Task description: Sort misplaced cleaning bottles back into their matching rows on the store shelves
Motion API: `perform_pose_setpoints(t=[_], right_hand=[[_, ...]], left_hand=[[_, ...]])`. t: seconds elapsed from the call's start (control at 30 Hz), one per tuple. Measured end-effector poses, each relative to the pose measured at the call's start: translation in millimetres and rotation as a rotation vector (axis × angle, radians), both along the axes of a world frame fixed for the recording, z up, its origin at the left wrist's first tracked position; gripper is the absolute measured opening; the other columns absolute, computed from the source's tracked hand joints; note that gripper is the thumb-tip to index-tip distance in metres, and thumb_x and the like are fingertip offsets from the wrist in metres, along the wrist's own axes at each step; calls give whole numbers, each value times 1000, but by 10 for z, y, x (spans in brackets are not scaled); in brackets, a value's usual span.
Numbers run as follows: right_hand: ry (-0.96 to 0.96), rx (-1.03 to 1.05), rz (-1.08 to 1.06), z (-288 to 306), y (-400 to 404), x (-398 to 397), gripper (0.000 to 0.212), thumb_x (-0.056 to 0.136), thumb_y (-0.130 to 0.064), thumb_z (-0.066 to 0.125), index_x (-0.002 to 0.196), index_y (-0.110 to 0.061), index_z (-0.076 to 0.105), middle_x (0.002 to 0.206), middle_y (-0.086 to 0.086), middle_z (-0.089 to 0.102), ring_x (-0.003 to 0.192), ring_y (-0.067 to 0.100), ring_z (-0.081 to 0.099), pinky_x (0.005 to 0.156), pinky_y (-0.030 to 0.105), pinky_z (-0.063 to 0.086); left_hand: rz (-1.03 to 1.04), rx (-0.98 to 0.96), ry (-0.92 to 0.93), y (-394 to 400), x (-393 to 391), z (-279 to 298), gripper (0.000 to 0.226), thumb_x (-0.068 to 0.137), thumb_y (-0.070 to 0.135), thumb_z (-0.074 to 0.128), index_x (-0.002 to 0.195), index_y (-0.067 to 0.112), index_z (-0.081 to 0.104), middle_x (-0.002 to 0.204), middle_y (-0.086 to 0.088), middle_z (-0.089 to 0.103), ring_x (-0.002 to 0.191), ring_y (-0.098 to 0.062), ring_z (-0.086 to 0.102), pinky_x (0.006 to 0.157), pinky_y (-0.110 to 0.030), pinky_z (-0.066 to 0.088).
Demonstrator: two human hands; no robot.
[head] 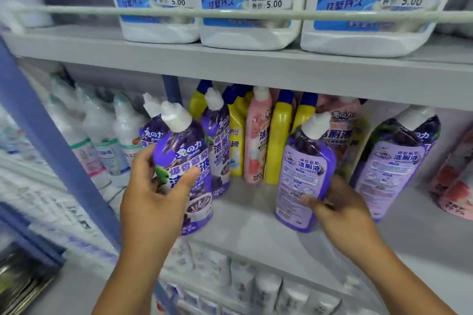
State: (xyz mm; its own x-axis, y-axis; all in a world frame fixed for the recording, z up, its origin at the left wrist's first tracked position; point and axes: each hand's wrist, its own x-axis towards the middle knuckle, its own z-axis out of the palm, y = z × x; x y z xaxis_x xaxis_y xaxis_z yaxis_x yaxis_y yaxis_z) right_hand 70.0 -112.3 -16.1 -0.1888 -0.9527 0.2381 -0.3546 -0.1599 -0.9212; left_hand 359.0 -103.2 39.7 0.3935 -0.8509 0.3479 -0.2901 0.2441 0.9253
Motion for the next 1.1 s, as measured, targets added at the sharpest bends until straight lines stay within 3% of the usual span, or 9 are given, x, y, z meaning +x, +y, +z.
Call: perform_pose_setpoints(t=[0.1,0.27,0.4,0.5,0.7,0.83,0.93,1.0,1.1], right_hand=[[-1,9,130,57,-154,370,41,88,-3,73,114,-34,64,113,-20,73,106,3,69,92,26,54],[8,29,274,123,-477,918,42,91,-7,71,122,-33,60,117,-18,72,107,-3,67,96,23,53],[21,29,319,98,-608,1163,44,94,-14,68,130,-38,56,126,-21,67,115,-3,63,102,24,50],[88,53,234,69,-662,1221,41,93,-24,70,124,-46,55,125,-20,60,111,3,64,101,31,53],[199,22,161,91,-725,1320,40,92,-29,70,130,-31,58,130,-10,63,112,9,63,99,31,52],[184,109,183,42,-689,1263,29,90,-26,73,117,-32,63,112,-16,71,96,-4,66,87,25,54],[99,84,102,62,-620,1025,25,90,-18,74,102,-35,61,96,-16,70,82,-4,64,74,16,48],[46,-5,-35,138,-630,793,22,91,-16,73,106,-28,61,98,-11,68,81,0,63,71,8,45],[24,-180,-230,371,-672,478,17,93,-13,70,104,-24,62,96,-7,67,78,-10,60,73,5,43]], left_hand=[[65,27,-10,-51,263,-73,47,84,30,82,116,48,53,96,28,71,75,1,67,73,-33,55],[83,45,-17,-172,428,-152,45,89,31,76,122,44,49,100,25,67,76,19,60,61,-9,42],[58,56,-89,-325,412,-180,49,90,33,74,131,43,47,98,27,68,78,10,64,65,-20,47],[40,49,-125,-463,400,-177,44,90,32,74,124,44,48,91,33,67,76,2,64,66,-26,48],[32,9,-109,-725,343,-194,52,90,32,76,133,33,47,98,20,70,74,1,65,67,-28,50],[58,-7,-93,-717,285,-268,54,90,26,76,134,25,46,120,1,66,99,-12,67,91,-46,55],[257,-306,-251,-475,103,-272,45,92,18,73,131,6,53,133,-15,54,125,-27,53,110,-44,43],[155,-479,-339,-296,-154,-212,32,91,11,69,118,-1,60,125,-17,57,122,-24,53,108,-35,42],[-196,-412,-287,-235,-645,-79,35,90,16,68,123,9,60,125,-2,55,122,-14,55,105,-30,45]])
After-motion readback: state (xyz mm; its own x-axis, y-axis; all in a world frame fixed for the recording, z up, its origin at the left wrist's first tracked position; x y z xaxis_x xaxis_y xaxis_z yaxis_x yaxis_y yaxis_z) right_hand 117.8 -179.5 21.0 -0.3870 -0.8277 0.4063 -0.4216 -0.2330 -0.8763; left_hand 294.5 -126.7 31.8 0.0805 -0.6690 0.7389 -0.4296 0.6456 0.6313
